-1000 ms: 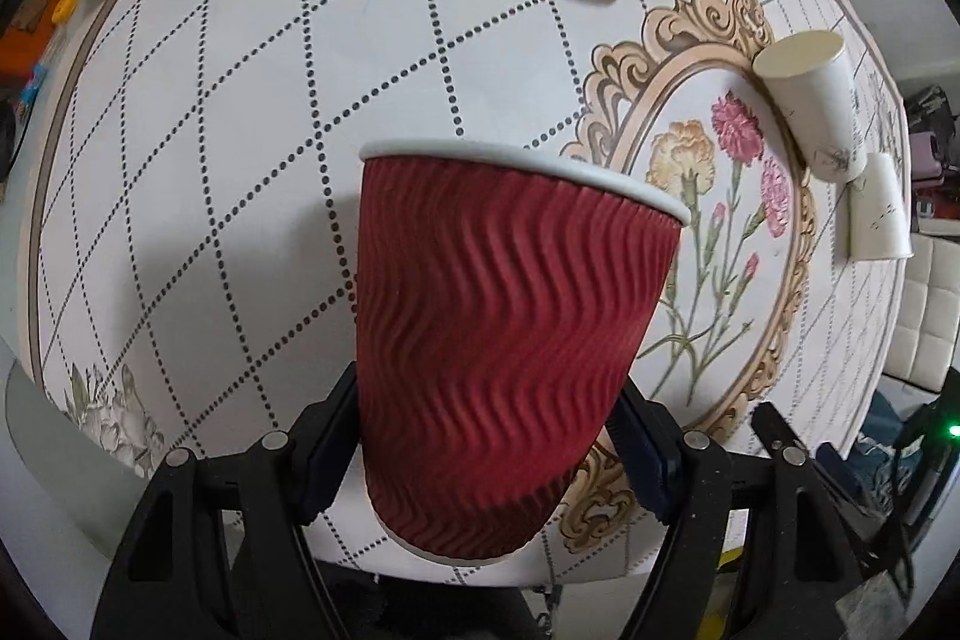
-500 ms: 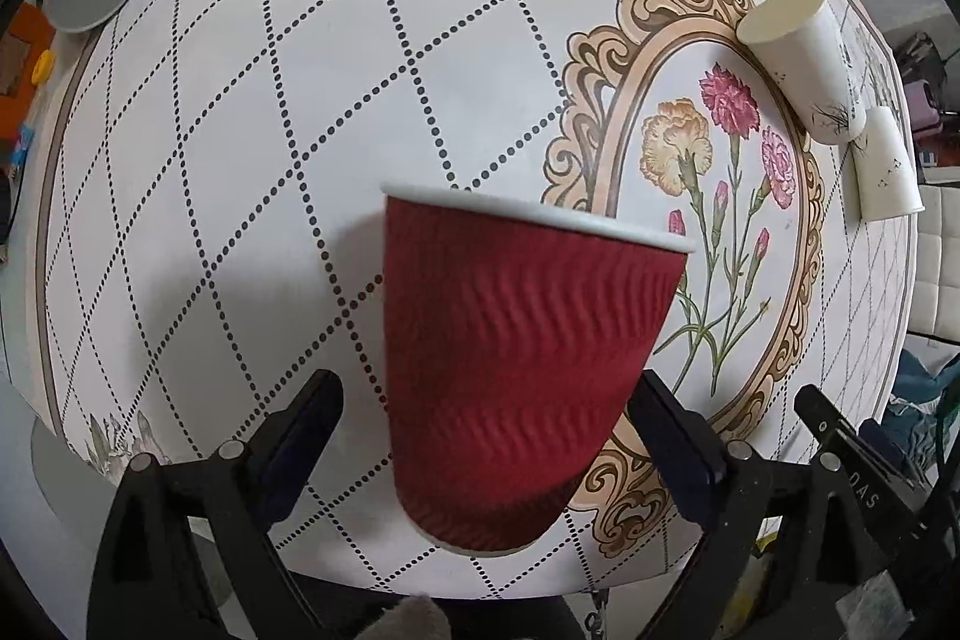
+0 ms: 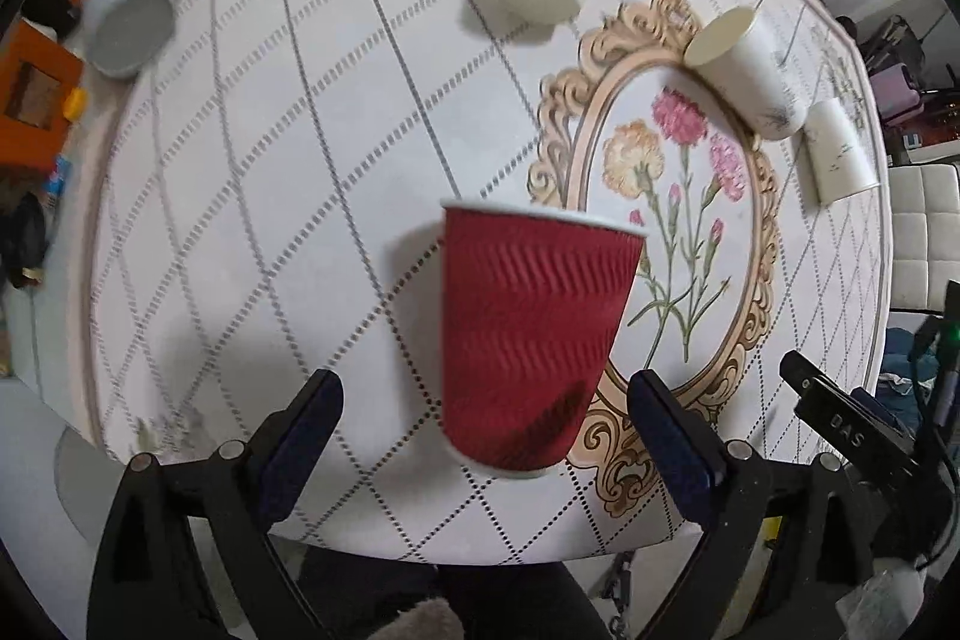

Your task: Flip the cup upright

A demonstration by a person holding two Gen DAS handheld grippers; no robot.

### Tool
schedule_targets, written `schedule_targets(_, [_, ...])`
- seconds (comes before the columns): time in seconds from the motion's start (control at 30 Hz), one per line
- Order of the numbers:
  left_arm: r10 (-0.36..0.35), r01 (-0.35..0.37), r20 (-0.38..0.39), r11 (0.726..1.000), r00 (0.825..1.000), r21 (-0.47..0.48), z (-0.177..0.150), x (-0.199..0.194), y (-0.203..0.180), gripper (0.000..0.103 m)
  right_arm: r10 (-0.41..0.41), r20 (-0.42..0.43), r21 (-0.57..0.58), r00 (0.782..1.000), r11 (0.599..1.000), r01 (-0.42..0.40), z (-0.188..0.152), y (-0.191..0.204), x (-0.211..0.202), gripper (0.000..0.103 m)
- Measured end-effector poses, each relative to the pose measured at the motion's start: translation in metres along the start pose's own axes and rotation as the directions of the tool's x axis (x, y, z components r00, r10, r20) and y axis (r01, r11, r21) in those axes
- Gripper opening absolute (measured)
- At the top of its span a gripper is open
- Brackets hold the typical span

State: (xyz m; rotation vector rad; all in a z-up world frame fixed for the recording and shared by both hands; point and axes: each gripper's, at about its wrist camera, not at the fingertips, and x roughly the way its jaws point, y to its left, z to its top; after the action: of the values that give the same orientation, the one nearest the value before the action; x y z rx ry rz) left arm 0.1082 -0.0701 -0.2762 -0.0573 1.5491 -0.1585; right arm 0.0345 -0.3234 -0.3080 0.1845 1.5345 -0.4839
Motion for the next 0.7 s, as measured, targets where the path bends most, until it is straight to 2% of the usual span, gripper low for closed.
schedule_targets(0.1, [0.051, -0.053, 0.081, 0.998, 0.995, 0.026, -0.002, -0.025, 0.006, 0.097, 0.007, 0.015, 0.007, 1.0, 1.0, -0.008, -0.001, 0.002, -0.01, 0.103])
schedule_targets(0.2, [0.118, -0.126, 0.161, 0.991, 0.98, 0.036, -0.005, -0.045, 0.029, 0.097, 0.015, 0.028, 0.009, 1.0, 1.0, -0.015, -0.003, 0.005, -0.02, 0.103])
schedule_targets(0.33, [0.202, -0.21, 0.212, 0.977, 0.956, 0.018, -0.01, -0.041, 0.055, 0.097, 0.026, 0.046, 0.0, 0.999, 1.0, -0.026, -0.009, 0.012, -0.035, 0.103])
schedule_targets(0.43, [0.241, -0.245, 0.216, 0.97, 0.946, -0.006, -0.017, -0.036, 0.078, 0.097, 0.047, 0.055, -0.02, 0.997, 0.999, -0.046, -0.015, 0.024, -0.047, 0.103])
schedule_targets(0.7, [0.281, -0.273, 0.166, 0.96, 0.945, -0.07, -0.031, -0.015, 0.126, 0.097, 0.136, 0.061, -0.112, 0.989, 0.985, -0.129, -0.026, 0.077, -0.08, 0.103])
